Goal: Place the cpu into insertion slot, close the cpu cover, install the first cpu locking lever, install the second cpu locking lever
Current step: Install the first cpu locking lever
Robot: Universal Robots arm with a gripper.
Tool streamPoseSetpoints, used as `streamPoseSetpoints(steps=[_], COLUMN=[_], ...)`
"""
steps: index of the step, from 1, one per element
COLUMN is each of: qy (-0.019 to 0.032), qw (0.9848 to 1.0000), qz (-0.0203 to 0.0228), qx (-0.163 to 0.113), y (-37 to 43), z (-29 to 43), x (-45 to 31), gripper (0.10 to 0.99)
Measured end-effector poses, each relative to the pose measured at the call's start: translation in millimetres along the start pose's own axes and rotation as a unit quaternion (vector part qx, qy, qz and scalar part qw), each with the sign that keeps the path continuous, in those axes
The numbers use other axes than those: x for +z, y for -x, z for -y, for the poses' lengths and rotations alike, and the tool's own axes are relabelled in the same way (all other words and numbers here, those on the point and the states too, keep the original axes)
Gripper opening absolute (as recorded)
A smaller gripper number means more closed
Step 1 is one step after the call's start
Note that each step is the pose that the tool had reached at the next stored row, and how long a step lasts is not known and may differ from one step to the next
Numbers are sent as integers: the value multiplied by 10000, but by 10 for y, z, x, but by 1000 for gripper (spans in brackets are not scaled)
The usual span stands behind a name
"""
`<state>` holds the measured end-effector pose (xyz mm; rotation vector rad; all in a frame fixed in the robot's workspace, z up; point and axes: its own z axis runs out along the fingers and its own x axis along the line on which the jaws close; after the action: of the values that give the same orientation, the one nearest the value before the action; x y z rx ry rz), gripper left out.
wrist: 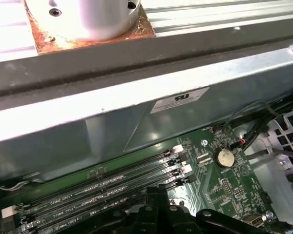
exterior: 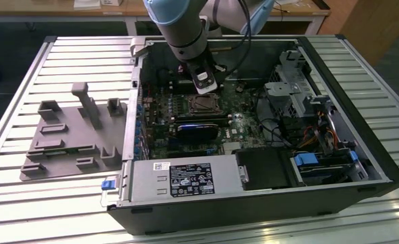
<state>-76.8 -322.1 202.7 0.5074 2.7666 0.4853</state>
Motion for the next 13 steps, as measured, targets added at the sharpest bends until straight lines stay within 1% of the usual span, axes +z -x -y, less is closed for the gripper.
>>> streamPoseSetpoints(steps=[4, 5, 6, 8, 10, 13], qy=[-11, -21, -55, -150, -265, -482], qw=[10000, 10000, 10000, 9999, 9996, 9987], qz=[3, -6, -28, -76, -109, -135], qx=[-4, -2, 0, -4, -18, -56], y=[0, 0, 3, 13, 23, 37], z=[0, 0, -1, -3, -6, -11], x=[-1, 0, 2, 6, 10, 15], gripper=[106, 106, 106, 106, 106, 106])
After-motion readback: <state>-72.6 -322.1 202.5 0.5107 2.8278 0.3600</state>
